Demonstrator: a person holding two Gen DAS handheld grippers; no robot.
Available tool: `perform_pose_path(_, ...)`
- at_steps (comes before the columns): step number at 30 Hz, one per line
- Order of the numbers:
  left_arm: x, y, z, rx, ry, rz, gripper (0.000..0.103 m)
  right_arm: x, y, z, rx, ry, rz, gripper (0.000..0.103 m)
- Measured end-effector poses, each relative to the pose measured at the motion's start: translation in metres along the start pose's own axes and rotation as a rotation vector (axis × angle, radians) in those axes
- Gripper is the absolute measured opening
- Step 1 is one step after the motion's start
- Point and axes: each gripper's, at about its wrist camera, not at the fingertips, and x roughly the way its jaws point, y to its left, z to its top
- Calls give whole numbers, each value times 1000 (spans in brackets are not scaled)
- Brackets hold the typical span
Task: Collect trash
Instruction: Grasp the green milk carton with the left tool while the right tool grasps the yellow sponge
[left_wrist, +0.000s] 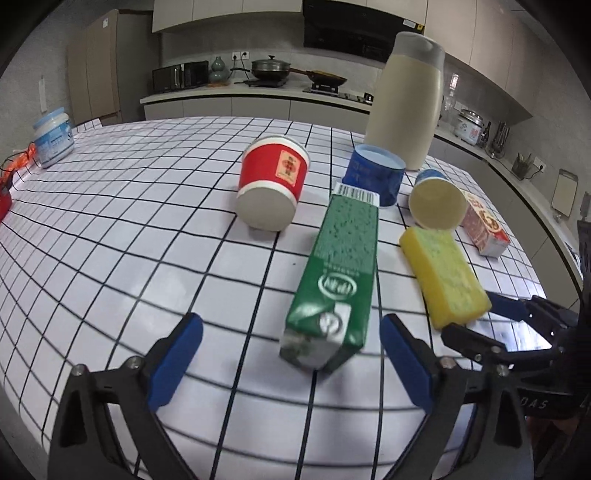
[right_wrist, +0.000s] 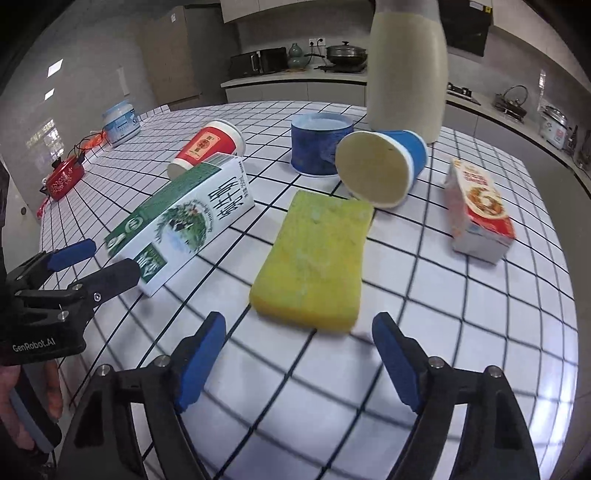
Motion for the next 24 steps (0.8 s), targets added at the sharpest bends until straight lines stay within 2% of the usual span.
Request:
perform_pose_path(6,16,-3,7,-10,40,-47,71,23,-7,20,-8,10,7,77)
perform_pose_path(7,17,-3,7,-8,48,-53,62,24,-9,22,-9,10,9,76)
perform_pose_path(8,18,-4,6,-5,56,-61,54,24,-10,23,-11,9,5,69)
perform_pose_path(11,17,-6,5,9,53,-70,41,22,-13,23,-13,10,5,60)
perform_pose_path(15,5,-5,2,18,26,-66,39,15,-14,18,-20,-4,3,49)
perform_pose_path(24,-19,1,-5,11,-12,-61,39,-16,-8,2,-21,-57,-5,47)
